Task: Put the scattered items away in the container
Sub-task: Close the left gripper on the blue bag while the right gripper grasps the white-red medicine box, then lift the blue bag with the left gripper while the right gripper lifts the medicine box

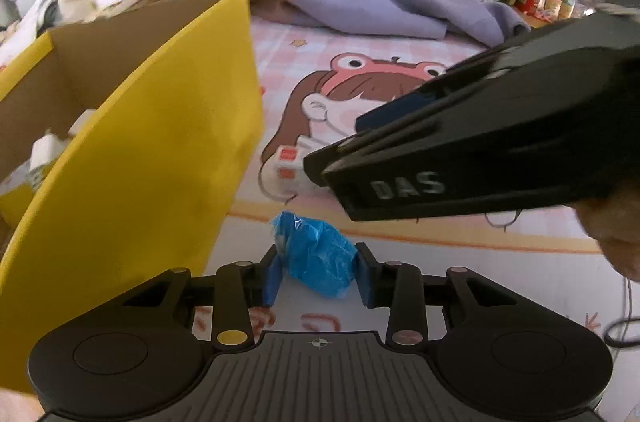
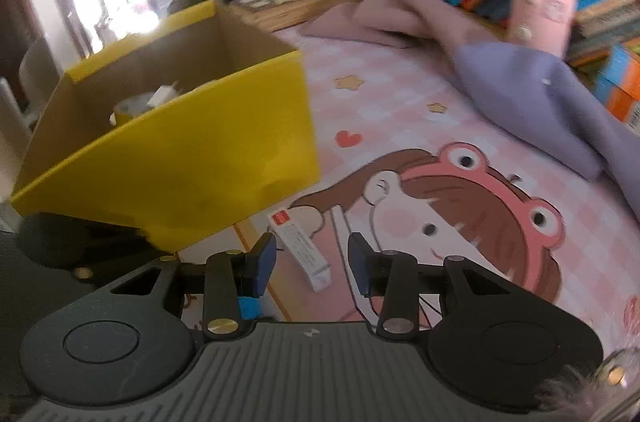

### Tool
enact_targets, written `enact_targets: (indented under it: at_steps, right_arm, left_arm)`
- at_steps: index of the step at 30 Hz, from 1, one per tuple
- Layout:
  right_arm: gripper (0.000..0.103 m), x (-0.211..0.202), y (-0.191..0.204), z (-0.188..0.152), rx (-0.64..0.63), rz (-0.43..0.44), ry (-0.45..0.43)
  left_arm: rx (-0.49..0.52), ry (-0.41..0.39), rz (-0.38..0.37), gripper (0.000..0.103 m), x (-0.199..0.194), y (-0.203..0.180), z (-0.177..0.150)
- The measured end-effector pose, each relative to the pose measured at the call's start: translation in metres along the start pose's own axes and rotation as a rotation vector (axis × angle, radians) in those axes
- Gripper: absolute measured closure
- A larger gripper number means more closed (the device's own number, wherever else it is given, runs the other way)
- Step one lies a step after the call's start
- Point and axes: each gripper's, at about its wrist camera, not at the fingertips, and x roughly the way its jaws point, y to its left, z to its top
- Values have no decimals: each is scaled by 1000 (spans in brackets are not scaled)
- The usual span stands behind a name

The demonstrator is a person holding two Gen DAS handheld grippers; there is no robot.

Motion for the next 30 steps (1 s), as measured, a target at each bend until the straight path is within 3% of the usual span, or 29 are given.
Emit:
enact_targets:
  at_steps: [4, 9, 30]
  right_arm:
    - [67, 22, 7, 3, -62, -6, 42]
    - [89, 34, 12, 2, -113, -24, 68]
    - [89, -82, 10, -35, 190, -172, -116]
  left_arm:
    - [-2, -8, 2, 69, -4, 2, 0]
    - [6, -14, -8, 70, -8, 0, 0]
    - [53, -149, -116, 71, -85, 1, -5]
